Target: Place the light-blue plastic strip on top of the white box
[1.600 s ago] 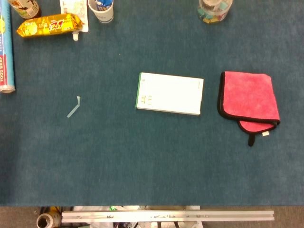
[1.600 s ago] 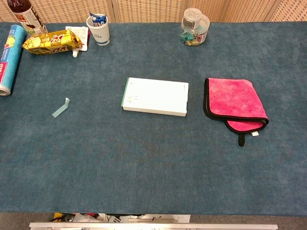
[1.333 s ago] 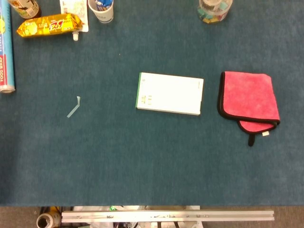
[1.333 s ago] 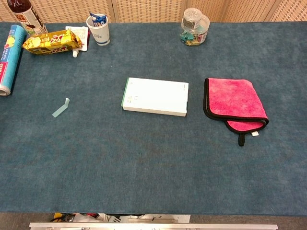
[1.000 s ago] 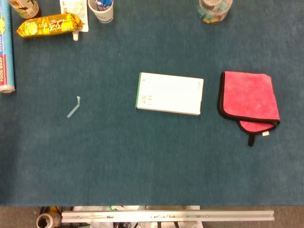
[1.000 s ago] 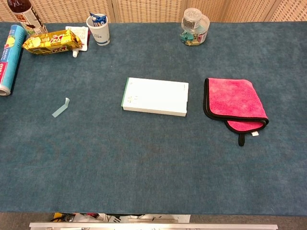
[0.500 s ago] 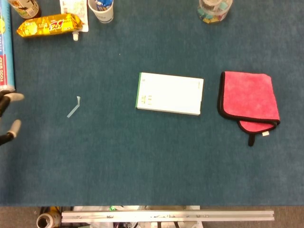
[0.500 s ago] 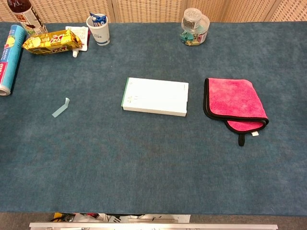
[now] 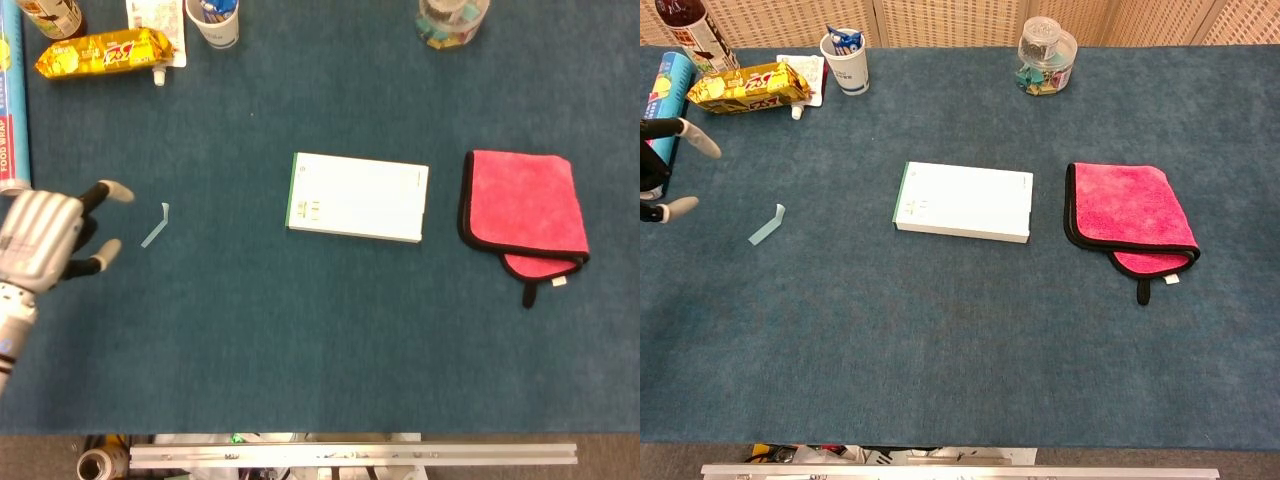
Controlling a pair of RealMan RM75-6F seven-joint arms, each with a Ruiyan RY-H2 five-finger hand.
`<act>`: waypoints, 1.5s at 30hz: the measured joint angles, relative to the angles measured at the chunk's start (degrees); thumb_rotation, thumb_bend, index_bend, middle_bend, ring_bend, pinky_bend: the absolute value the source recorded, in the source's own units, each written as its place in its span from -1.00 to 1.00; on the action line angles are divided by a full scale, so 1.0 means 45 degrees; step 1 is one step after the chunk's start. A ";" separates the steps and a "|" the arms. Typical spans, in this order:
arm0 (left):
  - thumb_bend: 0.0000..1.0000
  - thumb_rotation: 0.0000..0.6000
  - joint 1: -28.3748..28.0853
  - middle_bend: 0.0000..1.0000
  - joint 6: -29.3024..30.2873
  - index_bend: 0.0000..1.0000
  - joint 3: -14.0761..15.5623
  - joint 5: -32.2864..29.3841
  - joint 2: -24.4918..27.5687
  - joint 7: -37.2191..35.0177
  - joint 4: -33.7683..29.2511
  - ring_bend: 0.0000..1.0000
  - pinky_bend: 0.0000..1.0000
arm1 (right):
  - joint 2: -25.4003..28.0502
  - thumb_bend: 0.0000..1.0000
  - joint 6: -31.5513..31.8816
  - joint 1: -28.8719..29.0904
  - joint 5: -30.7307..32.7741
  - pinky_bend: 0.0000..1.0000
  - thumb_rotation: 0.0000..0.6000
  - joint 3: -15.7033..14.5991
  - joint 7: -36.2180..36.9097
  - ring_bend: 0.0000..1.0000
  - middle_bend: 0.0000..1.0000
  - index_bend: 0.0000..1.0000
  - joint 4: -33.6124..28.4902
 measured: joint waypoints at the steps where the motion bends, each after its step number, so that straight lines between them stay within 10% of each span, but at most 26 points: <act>1: -0.46 1.00 -0.0098 1.00 -0.0128 -0.28 -0.0047 -0.0144 -0.0157 0.0215 -0.0001 0.97 0.89 | 0.0000 -0.68 0.0032 -0.0019 0.0008 0.07 1.00 -0.0019 0.0042 -0.16 -0.16 -0.23 0.0017; 19: -0.50 1.00 -0.1531 1.00 -0.2058 -0.06 -0.0496 -0.3742 -0.2435 0.5124 0.0271 0.99 0.92 | -0.0074 -0.68 0.0092 -0.0185 0.0214 0.07 1.00 -0.0323 0.0176 -0.16 -0.16 -0.23 0.0142; 45: -0.51 0.27 -0.1532 1.00 -0.1329 -0.10 -0.0461 -0.6899 -0.3937 0.6660 0.1142 1.00 0.93 | -0.0141 -0.67 0.0288 -0.0435 0.0158 0.07 1.00 -0.0618 0.0904 -0.16 -0.16 -0.23 0.0586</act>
